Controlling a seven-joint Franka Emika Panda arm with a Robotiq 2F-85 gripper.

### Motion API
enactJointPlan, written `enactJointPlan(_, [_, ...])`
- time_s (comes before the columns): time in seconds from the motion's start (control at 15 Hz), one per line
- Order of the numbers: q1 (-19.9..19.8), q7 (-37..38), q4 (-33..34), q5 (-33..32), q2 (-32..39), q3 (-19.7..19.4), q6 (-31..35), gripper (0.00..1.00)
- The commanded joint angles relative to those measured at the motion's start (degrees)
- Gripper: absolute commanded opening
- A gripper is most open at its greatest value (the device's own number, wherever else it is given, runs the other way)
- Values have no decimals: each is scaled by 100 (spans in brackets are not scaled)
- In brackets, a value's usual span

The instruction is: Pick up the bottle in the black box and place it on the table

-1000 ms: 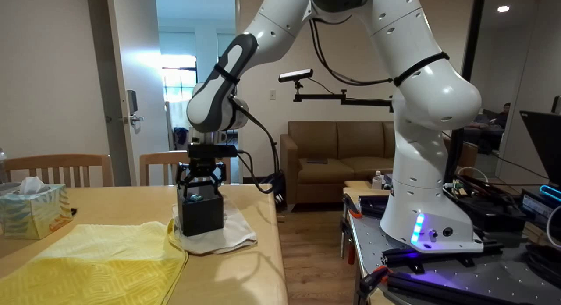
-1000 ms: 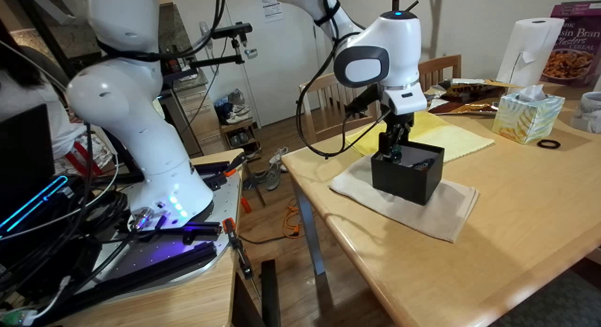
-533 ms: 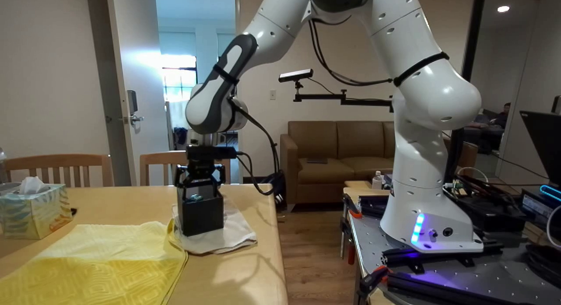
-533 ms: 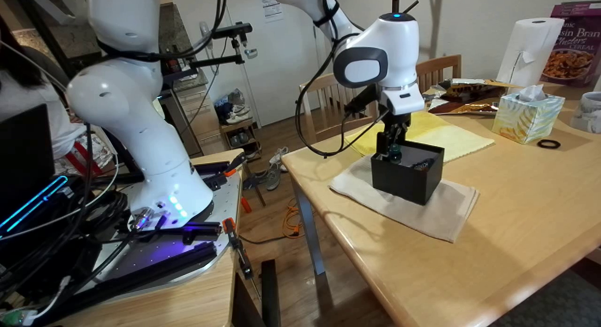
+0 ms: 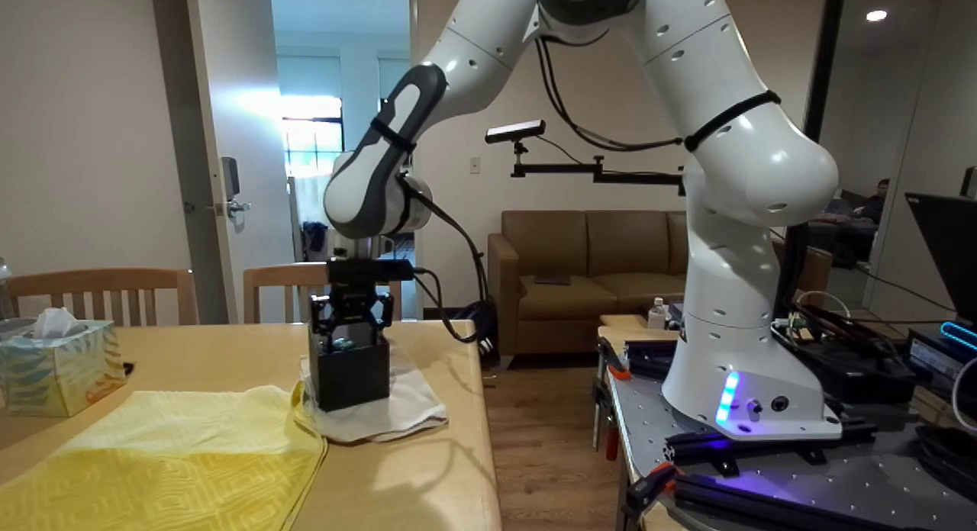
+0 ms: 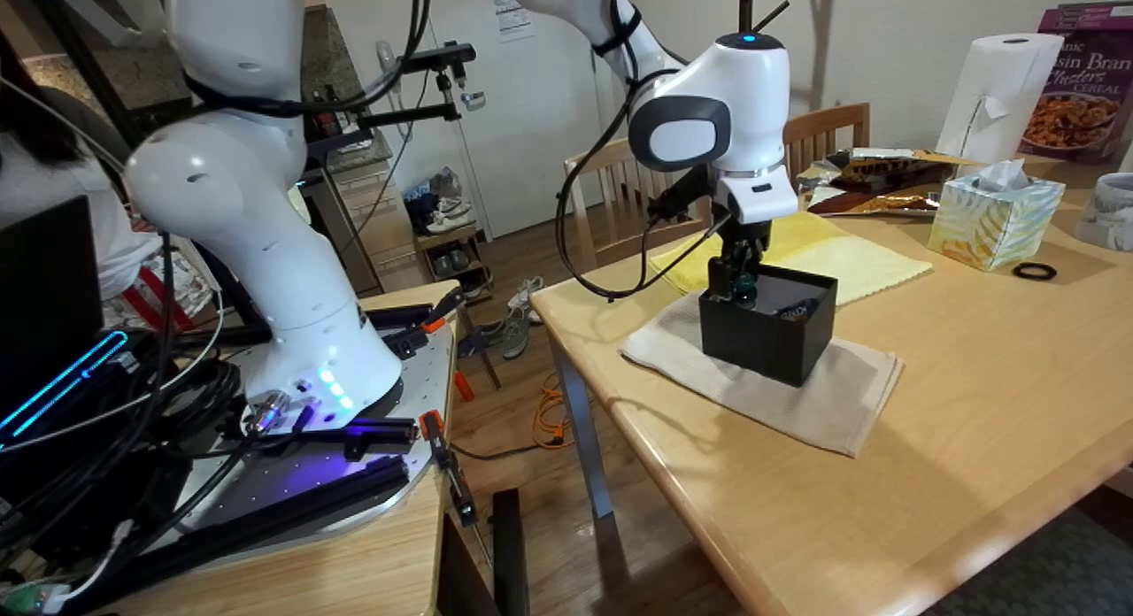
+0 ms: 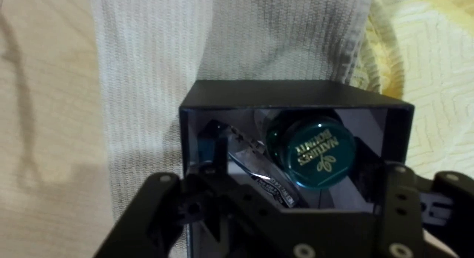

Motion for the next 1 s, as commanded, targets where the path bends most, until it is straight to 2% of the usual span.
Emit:
enactJointPlan(0.0, [-96,-114,97,114,37,55,-136,50])
enactJointPlan(0.27, [-57,-73,126,57,-7,14,-177,24])
enactJointPlan(0.4, [-36,-42,118,4,-90,-49,-283,19])
enactJointPlan(0.93, [43,-154,-221,-189,-872,-100,-249,19])
